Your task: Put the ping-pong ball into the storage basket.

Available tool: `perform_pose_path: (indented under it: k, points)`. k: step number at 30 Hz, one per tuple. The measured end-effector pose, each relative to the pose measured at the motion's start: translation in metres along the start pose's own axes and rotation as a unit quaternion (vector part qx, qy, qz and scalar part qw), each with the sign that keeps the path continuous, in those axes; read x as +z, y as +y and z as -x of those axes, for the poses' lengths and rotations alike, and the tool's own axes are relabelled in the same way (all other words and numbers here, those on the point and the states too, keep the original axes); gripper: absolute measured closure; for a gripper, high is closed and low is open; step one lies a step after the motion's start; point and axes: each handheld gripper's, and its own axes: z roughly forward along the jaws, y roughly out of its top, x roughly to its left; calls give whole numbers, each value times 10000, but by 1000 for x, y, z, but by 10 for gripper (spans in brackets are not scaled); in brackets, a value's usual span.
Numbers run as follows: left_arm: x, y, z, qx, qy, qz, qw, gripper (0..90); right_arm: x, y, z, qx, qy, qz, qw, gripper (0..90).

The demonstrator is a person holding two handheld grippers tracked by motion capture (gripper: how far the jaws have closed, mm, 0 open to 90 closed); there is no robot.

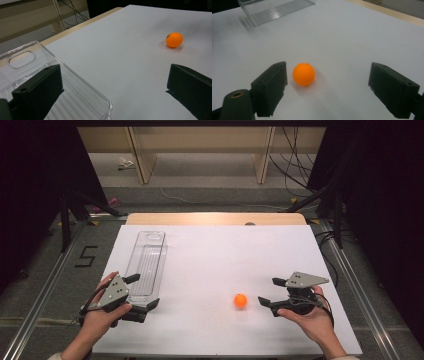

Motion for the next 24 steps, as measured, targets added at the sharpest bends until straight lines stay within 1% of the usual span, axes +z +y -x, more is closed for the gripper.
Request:
perform_pose_path:
  k: [5, 13, 17, 21, 23, 24]
  points:
    - [0, 0, 0, 2, 0, -2, 10000, 0, 0, 0, 1, 32, -22, 32, 10000, 164]
    - [0, 0, 0, -10, 1, 6, 10000, 0, 3, -1, 0, -12, 60, -39, 10000, 164]
    - [0, 0, 1, -18, -1, 13, 10000, 0, 7, -1, 0, -27, 103, -111, 9999, 163]
    - [0, 0, 1, -18, -4, 11, 10000, 0, 15, 0, -2, -107, 159, -218, 9996, 164]
    - [0, 0, 0, -21, -7, 17, 10000, 0, 17, 1, -2, -121, 163, -229, 9995, 164]
    - [0, 0, 0, 12, -7, 9, 10000, 0, 20, 1, -3, -154, 190, -246, 9994, 164]
